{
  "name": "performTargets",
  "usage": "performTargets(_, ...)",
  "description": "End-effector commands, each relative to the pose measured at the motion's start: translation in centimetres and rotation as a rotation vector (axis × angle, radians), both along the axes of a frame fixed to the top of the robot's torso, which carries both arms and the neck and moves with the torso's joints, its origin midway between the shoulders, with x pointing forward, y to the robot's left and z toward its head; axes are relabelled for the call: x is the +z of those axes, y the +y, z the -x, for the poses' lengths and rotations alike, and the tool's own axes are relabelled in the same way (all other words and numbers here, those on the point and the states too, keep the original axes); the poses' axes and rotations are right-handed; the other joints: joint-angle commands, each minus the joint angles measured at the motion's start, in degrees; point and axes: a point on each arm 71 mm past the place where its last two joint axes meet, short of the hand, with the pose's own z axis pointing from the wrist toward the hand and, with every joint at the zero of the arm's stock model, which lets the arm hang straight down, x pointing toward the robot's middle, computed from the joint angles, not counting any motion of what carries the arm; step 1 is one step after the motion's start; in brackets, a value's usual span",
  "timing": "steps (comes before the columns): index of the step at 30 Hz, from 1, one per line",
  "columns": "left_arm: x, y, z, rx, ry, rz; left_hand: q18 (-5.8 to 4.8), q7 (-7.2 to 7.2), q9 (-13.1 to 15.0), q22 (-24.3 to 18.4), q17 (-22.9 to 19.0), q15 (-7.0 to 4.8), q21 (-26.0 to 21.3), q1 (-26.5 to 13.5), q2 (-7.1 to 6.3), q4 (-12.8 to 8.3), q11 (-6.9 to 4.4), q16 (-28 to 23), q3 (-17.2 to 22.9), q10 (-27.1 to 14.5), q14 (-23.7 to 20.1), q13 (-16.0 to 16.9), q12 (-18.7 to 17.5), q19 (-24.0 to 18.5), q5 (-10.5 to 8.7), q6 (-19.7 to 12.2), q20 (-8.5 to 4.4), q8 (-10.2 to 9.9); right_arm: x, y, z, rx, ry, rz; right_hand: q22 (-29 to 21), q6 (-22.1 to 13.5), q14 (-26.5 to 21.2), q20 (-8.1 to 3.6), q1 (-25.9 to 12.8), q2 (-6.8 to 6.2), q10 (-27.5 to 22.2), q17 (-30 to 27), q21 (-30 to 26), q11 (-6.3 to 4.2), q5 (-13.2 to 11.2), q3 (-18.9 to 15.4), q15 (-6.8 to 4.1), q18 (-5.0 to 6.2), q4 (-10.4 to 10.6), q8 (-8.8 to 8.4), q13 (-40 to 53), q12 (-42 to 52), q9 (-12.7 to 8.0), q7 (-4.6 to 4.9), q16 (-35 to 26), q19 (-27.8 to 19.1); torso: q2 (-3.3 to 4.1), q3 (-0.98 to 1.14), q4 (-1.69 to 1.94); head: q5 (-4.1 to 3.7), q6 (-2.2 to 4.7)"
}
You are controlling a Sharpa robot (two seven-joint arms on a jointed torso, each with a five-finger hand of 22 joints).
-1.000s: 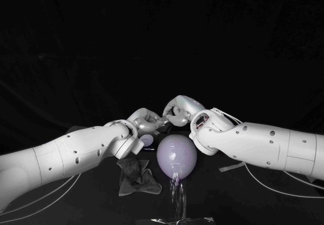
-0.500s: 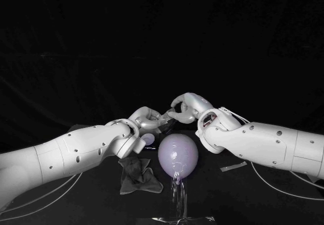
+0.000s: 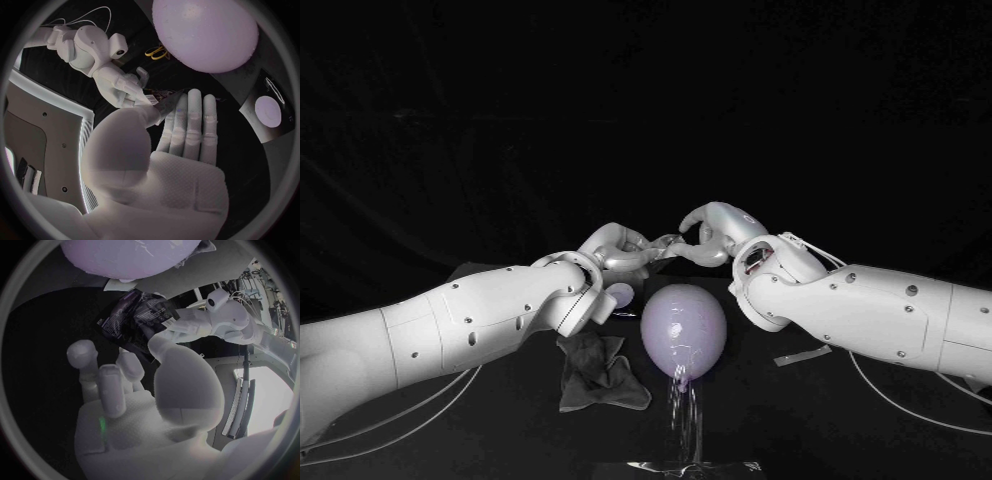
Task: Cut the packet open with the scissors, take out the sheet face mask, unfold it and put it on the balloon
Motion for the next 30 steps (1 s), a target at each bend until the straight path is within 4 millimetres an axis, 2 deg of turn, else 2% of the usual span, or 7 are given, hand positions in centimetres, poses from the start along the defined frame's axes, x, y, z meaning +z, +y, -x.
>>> performTargets(1, 0.6, 0.1, -0.1, 0.036, -0.054, -0.001, 0.79, -0.07, 2.5, 0.1, 0.1, -0.09, 0.3, -0.5, 0.27, -0.3, -0.10, 0.3, 0.7, 0.4, 0.3, 0.0, -0.4, 0.1, 0.17, 0.2, -0.23, 2.4, -0.6, -0.3, 0.1, -0.026, 0.059, 0.055, 4.4, -2.1, 0.5, 0.11, 1.2, 0.13, -2.0, 1.2, -1.7, 0.15, 0.4, -0.8, 0.40, 0.93, 0.2, -0.59, -1.8, -2.9, -0.1, 0.05, -0.7, -1.1, 0.02, -0.01, -0.03, 0.14, 0.05)
performTargets(7, 0.7, 0.1, 0.0, 0.042, -0.062, 0.001, 0.77, -0.06, 2.5, 0.3, 0.1, -0.08, 0.7, -1.1, 0.33, -1.1, -0.09, 0.2, 1.5, 0.5, 0.3, -0.1, -0.7, 0.0, 0.17, 0.2, -0.33, 2.4, -1.0, -0.5, 0.3, -0.031, 0.078, 0.036, 3.5, -3.8, -1.1, -0.09, 6.4, 2.33, -8.5, -3.5, -4.7, -0.25, 1.3, 3.1, -0.05, 1.51, -1.1, 1.20, -14.1, -20.0, 0.5, 0.15, -3.3, -1.7, 0.04, 0.01, 0.02, -0.01, 0.44)
performTargets(14, 0.8, -0.1, 0.2, 0.033, -0.063, 0.004, 0.75, -0.05, 2.5, 0.5, 0.1, -0.06, 0.9, -1.5, 0.35, -1.5, -0.07, 0.1, 1.9, 0.5, 0.3, -0.1, -0.8, -0.2, 0.16, 0.2, -0.38, 2.4, -0.9, -0.5, 0.6, -0.024, 0.043, -0.040, 5.2, -4.3, 0.4, -1.34, 10.3, 3.37, -2.2, -4.4, -0.3, -1.08, 0.2, 13.1, -1.15, 0.78, -5.5, 4.09, -28.8, -33.6, 1.0, -0.16, -4.3, 1.8, 0.03, 0.04, -0.03, -0.14, 0.67)
performTargets(22, 0.8, -0.2, 0.2, 0.031, -0.072, -0.001, 0.74, -0.04, 2.5, 0.5, 0.1, -0.06, 1.0, -1.7, 0.35, -1.7, -0.07, 0.1, 2.0, 0.5, 0.2, -0.1, -0.9, -0.2, 0.16, 0.2, -0.39, 2.4, -0.8, -0.8, 0.7, -0.032, 0.033, -0.090, 5.6, -3.7, 1.0, -1.72, 8.9, 3.43, 0.2, -4.4, 1.7, -1.12, 0.4, 15.5, -1.26, 0.52, -8.0, 5.21, -32.0, -35.9, 0.7, -0.19, -4.4, 2.2, -0.01, 0.03, -0.09, -0.29, 0.68)
performTargets(24, 0.8, -0.3, 0.2, 0.028, -0.076, -0.003, 0.74, -0.04, 2.5, 0.5, 0.1, -0.05, 1.0, -1.7, 0.33, -1.8, -0.06, 0.1, 2.0, 0.5, 0.2, -0.1, -0.9, -0.2, 0.15, 0.1, -0.40, 2.4, -0.9, -1.0, 0.6, -0.044, 0.043, -0.109, 4.8, -4.3, -0.1, -1.33, 5.0, 1.97, -1.4, -7.4, -1.1, -0.95, 3.1, 14.3, -0.90, 0.84, -6.0, 5.12, -33.3, -37.7, 0.5, -0.05, -6.3, 0.7, -0.01, 0.03, -0.04, -0.35, 0.74)
performTargets(25, 0.9, -0.3, 0.2, 0.027, -0.079, -0.004, 0.74, -0.04, 2.5, 0.5, 0.1, -0.05, 1.0, -1.7, 0.33, -1.8, -0.06, 0.1, 2.0, 0.5, 0.2, -0.1, -0.9, -0.2, 0.15, 0.1, -0.40, 2.4, -0.9, -1.1, 0.6, -0.054, 0.054, -0.119, 4.2, -4.8, -1.1, -1.09, 0.9, 0.86, -2.2, -10.4, -3.1, -0.70, 3.6, 12.1, -0.66, 1.13, -3.2, 5.13, -34.5, -39.3, 0.5, -0.06, -8.1, -0.3, -0.01, 0.04, -0.03, -0.40, 0.78)
performTargets(30, 1.0, -0.5, 0.3, 0.028, -0.101, -0.014, 0.73, -0.03, 2.5, 0.6, 0.1, -0.05, 1.1, -1.7, 0.32, -1.9, -0.06, 0.1, 2.1, 0.5, 0.2, -0.1, -0.9, -0.3, 0.14, 0.1, -0.41, 2.4, -1.5, -1.6, 0.3, -0.116, 0.138, -0.176, 3.1, -5.1, -3.1, -0.58, -7.0, -0.27, -4.4, -15.5, -5.8, -0.23, 6.0, 7.4, -0.29, 1.49, 4.4, 6.17, -38.4, -44.1, 0.7, -0.13, -11.5, -1.4, 0.00, 0.03, 0.00, -0.55, 0.89)
